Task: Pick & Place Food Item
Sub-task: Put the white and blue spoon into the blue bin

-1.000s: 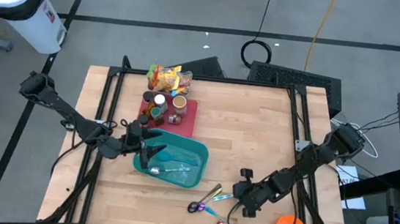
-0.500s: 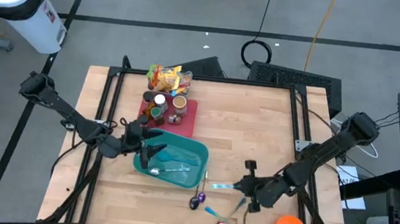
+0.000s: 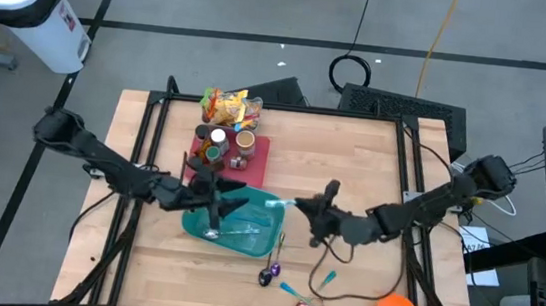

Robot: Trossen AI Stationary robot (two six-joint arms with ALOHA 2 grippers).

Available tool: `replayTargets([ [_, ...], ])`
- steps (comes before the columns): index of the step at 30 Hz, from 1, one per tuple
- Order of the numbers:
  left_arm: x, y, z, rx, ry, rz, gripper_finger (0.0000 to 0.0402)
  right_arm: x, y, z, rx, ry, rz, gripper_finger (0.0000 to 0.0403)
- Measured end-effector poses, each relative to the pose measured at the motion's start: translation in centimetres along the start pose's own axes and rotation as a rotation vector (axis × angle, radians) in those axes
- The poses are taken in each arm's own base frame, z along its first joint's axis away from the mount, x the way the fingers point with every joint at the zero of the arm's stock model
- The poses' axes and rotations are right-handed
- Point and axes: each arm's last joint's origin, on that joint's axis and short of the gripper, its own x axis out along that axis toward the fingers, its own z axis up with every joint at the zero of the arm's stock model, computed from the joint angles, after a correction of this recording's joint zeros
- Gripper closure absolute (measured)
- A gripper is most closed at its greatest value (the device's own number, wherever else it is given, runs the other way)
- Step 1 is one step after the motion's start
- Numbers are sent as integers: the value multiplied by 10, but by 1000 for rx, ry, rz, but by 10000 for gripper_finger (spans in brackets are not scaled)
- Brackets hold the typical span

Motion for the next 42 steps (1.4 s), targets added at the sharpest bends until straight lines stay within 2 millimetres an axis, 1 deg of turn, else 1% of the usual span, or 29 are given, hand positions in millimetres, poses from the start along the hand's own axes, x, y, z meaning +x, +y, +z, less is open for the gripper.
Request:
replayTargets([
  [3,10,-4,-2,75,5,0,124,13,0,-7,-10,33,-25,388],
  [7,27,-15,-2,149,5,1,124,26,6,-12,-24,40,-48,388],
  [10,39,-23,-3,183,4,-2,124,30,11,-14,-64,38,-51,388],
  [12,45,-27,-1,191,-6,-2,124,30,11,-13,-59,34,-62,388],
  [15,47,-29,1,204,-9,8,124,26,11,-10,-42,52,-135,388],
  [18,47,-29,1,212,-19,25,124,18,14,-4,-75,65,-210,388],
  [23,49,-26,1,205,-9,37,124,9,16,6,-88,19,-235,388],
  [27,52,-21,3,168,6,19,124,9,14,8,-75,6,-246,388],
  [32,55,-16,5,150,9,12,124,12,13,7,-78,-13,-212,388],
  [36,57,-13,7,147,11,7,124,14,12,7,-69,-14,-219,388],
  [39,58,-12,8,147,8,13,137,14,12,7,-70,-14,-219,388],
  [42,59,-10,9,144,6,18,175,14,12,7,-70,-12,-220,387],
])
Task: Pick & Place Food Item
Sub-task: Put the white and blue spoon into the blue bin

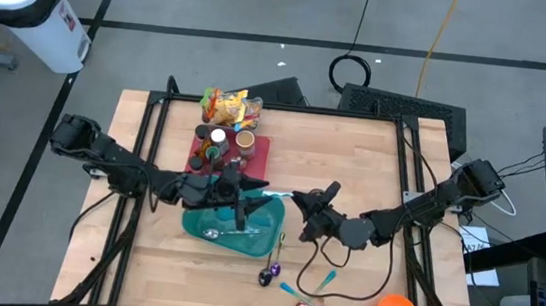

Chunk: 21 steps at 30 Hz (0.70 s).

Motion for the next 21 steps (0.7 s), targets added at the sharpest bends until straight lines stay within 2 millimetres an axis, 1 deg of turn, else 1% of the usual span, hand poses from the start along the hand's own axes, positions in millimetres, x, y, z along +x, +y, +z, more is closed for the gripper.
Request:
replayTargets([
  [8,1,1,1,-27,-2,-2,321,0,0,-1,10,9,2,387],
  [11,1,2,1,-23,-5,-10,359,2,0,-2,11,15,-1,387],
  [12,1,2,2,-13,-6,-16,364,1,0,-2,12,18,-5,387],
  [18,3,4,3,-7,-8,-16,363,1,0,-2,12,19,-4,387],
  [21,3,4,4,-26,-22,-28,329,2,0,-2,14,14,2,387],
])
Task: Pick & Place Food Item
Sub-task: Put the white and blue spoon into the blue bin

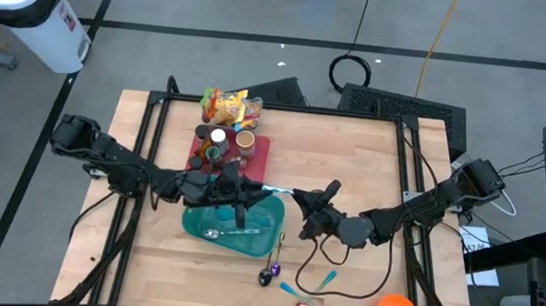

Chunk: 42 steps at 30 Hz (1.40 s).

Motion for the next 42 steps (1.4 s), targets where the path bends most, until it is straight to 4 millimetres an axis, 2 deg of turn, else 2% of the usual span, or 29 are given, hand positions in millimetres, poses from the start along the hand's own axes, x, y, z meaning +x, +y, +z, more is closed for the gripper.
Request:
replayTargets([
  [6,0,-2,2,-3,-12,-46,243,0,2,0,-5,-24,40,387],
  [11,0,-3,2,-3,4,-75,225,0,2,0,10,-15,26,387],
  [20,0,-2,0,10,21,-75,267,2,0,-1,31,-10,16,387],
  [27,0,-1,0,21,18,-50,358,2,0,0,36,-10,16,387],
  [31,-3,-1,4,24,10,-29,358,2,0,0,120,-21,32,375],
  [34,-14,-6,16,48,10,-40,358,-6,-1,4,210,-16,9,345],
  [37,-36,-15,29,80,54,-64,358,-20,-6,12,259,-32,-7,305],
  [42,-72,-31,32,143,134,-28,358,-56,-21,29,384,-86,3,249],
])
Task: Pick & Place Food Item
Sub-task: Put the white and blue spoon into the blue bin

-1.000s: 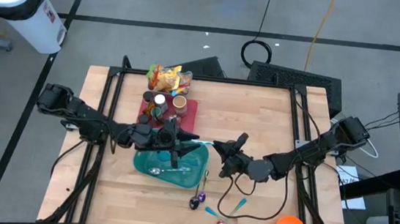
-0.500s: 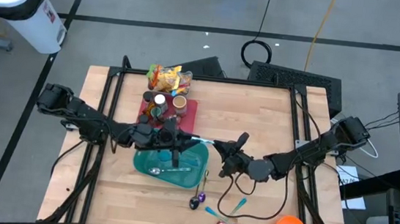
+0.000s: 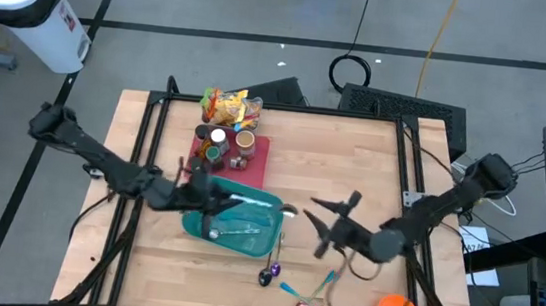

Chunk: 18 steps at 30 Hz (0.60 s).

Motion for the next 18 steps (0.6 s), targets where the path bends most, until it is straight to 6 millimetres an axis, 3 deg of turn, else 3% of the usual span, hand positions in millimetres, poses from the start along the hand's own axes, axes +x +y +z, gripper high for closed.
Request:
replayTargets([
  [4,-30,-17,2,9,-31,46,358,-18,-2,7,175,-49,297,234],
  [7,-50,-25,5,30,-76,116,358,-12,4,3,341,-26,609,237],
  [9,-61,-29,7,42,-105,171,358,-3,14,-8,351,20,720,242],
  [13,-76,-33,7,52,-136,269,358,17,34,-41,237,158,734,254],
  [18,-79,-37,4,66,-133,277,358,42,49,-77,178,282,677,262],
])
